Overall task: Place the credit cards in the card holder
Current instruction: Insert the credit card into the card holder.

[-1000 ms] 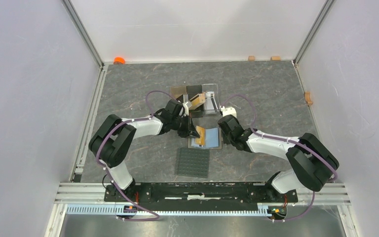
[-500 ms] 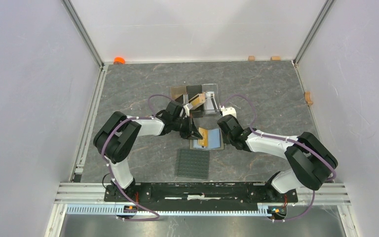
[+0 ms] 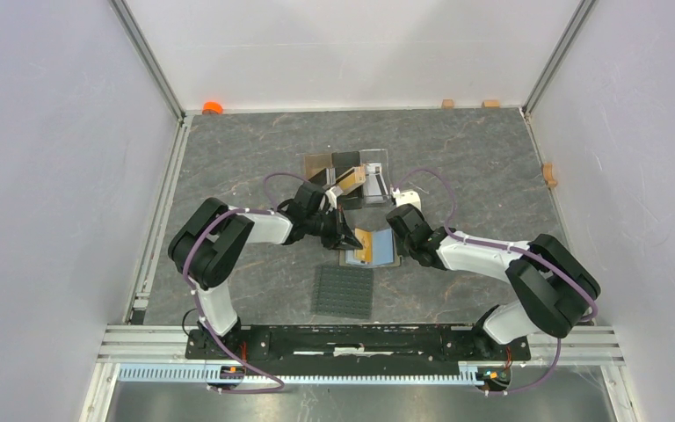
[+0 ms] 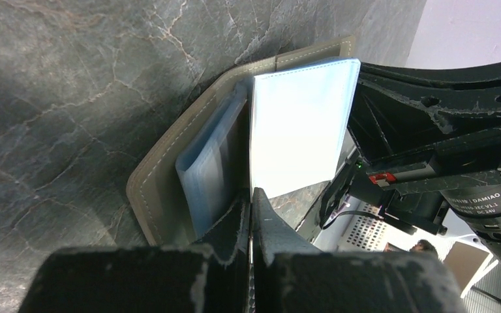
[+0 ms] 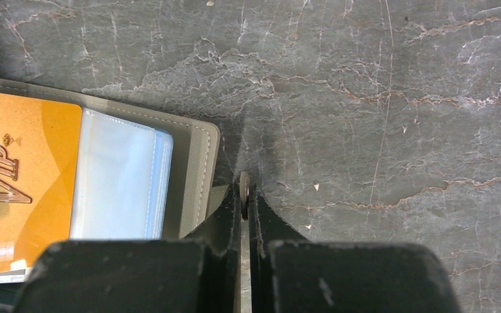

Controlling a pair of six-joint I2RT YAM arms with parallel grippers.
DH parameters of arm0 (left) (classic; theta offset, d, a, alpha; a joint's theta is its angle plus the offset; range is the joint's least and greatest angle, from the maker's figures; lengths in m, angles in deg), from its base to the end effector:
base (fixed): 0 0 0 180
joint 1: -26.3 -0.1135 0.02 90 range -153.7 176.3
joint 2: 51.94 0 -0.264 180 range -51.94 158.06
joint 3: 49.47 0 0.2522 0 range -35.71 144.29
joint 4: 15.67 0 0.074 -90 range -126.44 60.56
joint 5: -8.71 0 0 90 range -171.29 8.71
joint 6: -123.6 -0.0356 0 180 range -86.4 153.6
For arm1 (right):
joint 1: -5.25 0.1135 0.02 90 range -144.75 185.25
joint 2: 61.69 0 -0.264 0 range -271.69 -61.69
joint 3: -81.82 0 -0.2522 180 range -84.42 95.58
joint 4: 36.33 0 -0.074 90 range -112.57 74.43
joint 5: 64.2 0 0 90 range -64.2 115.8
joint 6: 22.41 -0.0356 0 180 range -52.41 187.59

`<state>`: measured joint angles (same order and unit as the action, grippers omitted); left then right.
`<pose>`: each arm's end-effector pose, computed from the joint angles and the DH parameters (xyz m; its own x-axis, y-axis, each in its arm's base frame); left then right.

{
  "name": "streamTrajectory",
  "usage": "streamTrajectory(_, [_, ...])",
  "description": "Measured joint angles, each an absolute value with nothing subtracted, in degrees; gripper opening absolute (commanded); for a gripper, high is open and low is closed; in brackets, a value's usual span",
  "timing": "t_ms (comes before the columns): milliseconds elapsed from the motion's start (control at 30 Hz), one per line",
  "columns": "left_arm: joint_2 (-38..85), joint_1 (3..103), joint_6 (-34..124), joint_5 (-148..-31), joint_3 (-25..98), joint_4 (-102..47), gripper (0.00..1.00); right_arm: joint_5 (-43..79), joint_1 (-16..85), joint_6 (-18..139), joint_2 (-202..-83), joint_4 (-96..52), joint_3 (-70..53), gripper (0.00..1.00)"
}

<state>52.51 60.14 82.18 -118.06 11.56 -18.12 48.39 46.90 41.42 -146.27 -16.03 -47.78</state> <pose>0.2709 -0.2073 0.1222 -0.9885 -0.0604 -0.1385 0.0771 0.5863 -0.8064 0.2077 0.1664 0.1477 -0.7429 -0.1158 -0.6593 -0.1328 0.9908 -0.0244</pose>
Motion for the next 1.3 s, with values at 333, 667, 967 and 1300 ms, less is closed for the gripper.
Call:
streamTrajectory(333, [52.4, 60.45, 82.81, -118.92, 10.16, -15.33, 0.02, 48.7, 46.9, 41.22, -146.88, -16.03, -47.28, 0.0])
streamTrajectory(667, [52.62, 60.56, 84.93, -120.12, 8.26, -9.75, 0.02, 48.83, 46.9, 40.83, -146.92, -16.01, -47.25, 0.0])
streamTrajectory(967, [53.56, 60.56, 86.37, -120.69, 7.8, -6.39, 0.02, 48.83, 46.9, 40.83, -147.05, -15.68, -47.01, 0.0])
streamTrajectory(1300, [53.56, 60.76, 86.42, -120.01, 7.58, -6.26, 0.02, 48.91, 46.9, 40.76, -147.14, -15.39, -46.82, 0.0])
